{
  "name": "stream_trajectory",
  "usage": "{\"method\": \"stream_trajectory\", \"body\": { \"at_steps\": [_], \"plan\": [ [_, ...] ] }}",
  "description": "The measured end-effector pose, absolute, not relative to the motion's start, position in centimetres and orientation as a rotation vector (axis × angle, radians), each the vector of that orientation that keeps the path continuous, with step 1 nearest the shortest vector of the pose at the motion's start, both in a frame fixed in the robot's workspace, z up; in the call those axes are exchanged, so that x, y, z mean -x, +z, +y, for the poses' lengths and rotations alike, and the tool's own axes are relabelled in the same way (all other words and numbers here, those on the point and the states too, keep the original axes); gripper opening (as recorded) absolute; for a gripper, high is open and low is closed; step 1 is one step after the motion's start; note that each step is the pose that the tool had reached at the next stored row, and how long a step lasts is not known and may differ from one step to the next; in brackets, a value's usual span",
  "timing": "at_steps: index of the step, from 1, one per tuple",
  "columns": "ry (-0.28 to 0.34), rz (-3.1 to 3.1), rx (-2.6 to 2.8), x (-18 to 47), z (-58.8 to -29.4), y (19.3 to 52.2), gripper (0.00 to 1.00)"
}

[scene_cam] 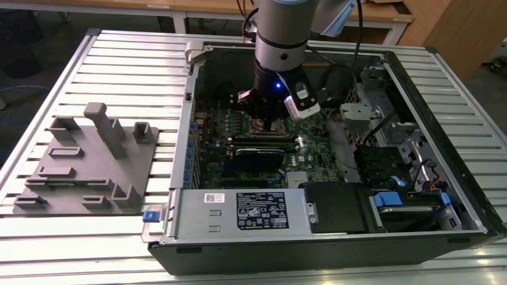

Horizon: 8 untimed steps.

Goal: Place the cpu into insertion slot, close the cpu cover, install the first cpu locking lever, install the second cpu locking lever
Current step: 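Install the second cpu locking lever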

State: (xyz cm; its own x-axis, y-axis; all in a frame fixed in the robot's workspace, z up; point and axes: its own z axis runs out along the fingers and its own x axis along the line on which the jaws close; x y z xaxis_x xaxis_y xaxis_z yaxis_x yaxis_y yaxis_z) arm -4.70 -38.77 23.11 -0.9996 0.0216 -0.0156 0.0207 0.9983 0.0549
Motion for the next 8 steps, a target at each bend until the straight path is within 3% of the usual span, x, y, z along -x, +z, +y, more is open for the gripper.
{"method": "stream_trajectory", "body": {
  "at_steps": [8],
  "plan": [
    [0.086, 3.124, -0.033, 4.78, -38.77, 22.99, 0.1]
  ]
}}
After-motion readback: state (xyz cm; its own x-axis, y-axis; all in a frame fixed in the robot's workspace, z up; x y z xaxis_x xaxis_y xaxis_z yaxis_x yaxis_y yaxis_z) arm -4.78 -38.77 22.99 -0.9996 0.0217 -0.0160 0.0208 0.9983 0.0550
